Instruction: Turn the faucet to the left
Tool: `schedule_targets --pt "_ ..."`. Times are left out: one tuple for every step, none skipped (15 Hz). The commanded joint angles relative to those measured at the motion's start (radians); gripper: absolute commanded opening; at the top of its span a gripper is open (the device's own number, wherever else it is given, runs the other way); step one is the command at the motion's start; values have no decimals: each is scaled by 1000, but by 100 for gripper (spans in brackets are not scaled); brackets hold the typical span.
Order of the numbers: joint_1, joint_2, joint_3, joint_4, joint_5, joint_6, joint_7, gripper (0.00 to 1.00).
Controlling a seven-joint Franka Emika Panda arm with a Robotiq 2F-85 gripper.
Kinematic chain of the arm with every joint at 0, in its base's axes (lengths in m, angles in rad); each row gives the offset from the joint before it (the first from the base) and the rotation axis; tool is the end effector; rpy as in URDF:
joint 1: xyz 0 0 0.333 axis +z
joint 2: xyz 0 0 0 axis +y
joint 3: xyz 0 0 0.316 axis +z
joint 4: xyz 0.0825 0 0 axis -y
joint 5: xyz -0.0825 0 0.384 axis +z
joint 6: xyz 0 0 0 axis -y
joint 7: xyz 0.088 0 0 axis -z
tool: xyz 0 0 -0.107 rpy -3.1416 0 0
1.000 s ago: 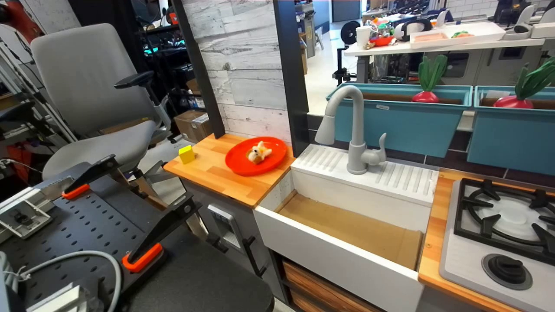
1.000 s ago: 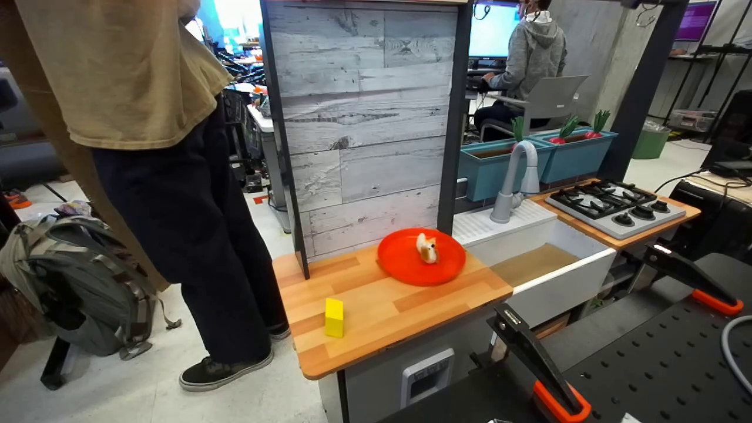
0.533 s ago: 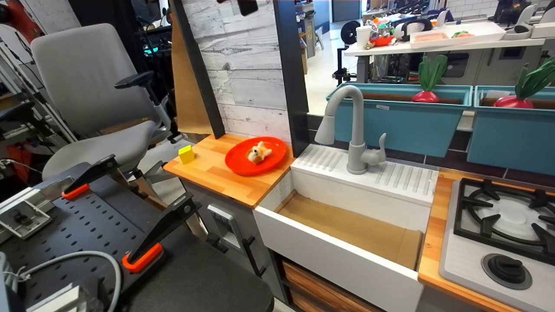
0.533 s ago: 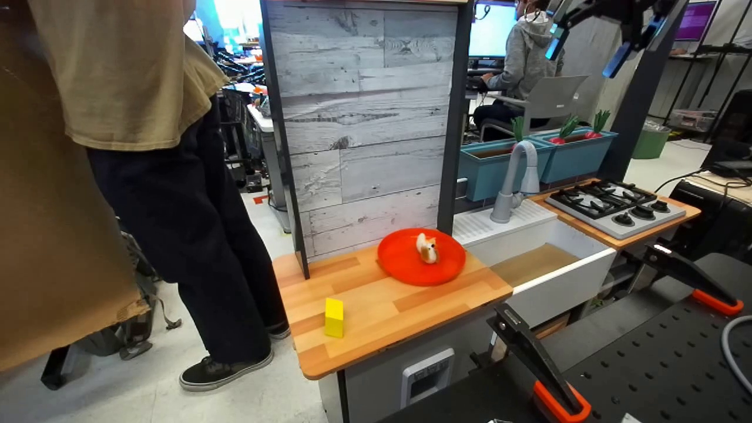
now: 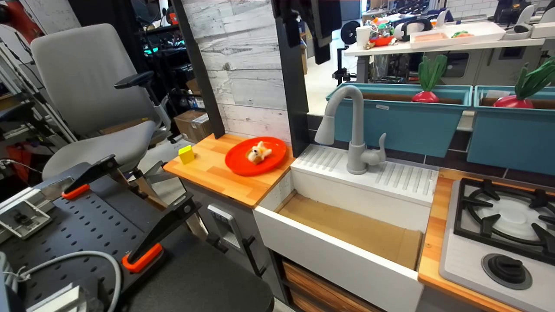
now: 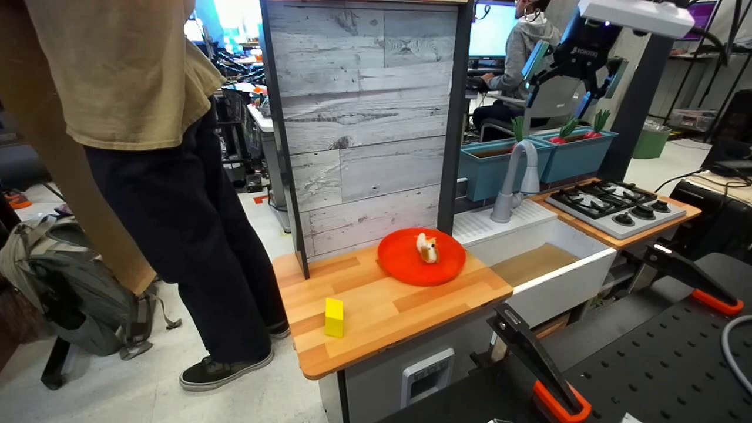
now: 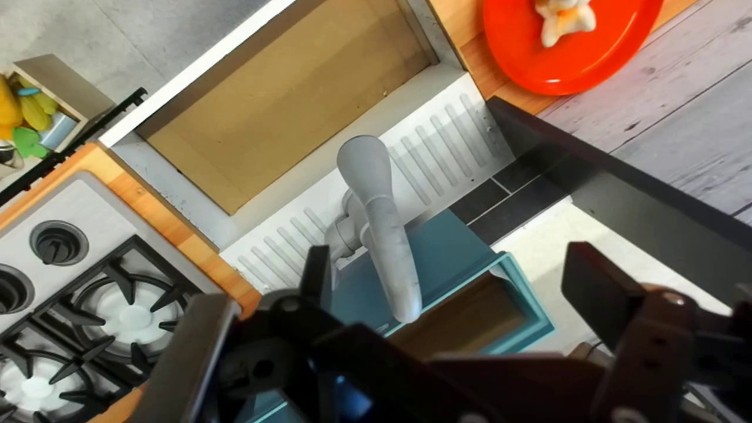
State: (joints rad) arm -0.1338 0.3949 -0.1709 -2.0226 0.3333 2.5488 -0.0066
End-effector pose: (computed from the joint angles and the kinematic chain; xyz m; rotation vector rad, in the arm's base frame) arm 0.5865 -0.1851 0.2685 -2.9041 0.8108 -0.2456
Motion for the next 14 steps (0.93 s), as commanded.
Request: schedule_targets --pt "-32 19 32 16 -22 2 17 100" --pt "-33 25 34 17 -22 2 17 100" --pt "-34 23 35 13 -21 2 17 100" --pt "-34 20 36 12 -21 2 16 100" --pt "-27 15 29 6 -40 -9 23 100" --pt "-17 26 19 7 -58 5 43 100" --pt "-13 38 12 14 -76 7 60 100" --pt "-18 57 13 30 -89 1 64 100" --pt "-22 79 13 47 -100 -8 72 100" --pt "-24 97 11 58 -112 -10 84 100" --pt "-25 115 10 69 -120 -14 93 100" --pt "-27 137 10 85 -127 -12 102 100" --pt "-30 161 10 105 -134 -27 111 100" --pt "-32 182 10 124 -142 -35 119 100"
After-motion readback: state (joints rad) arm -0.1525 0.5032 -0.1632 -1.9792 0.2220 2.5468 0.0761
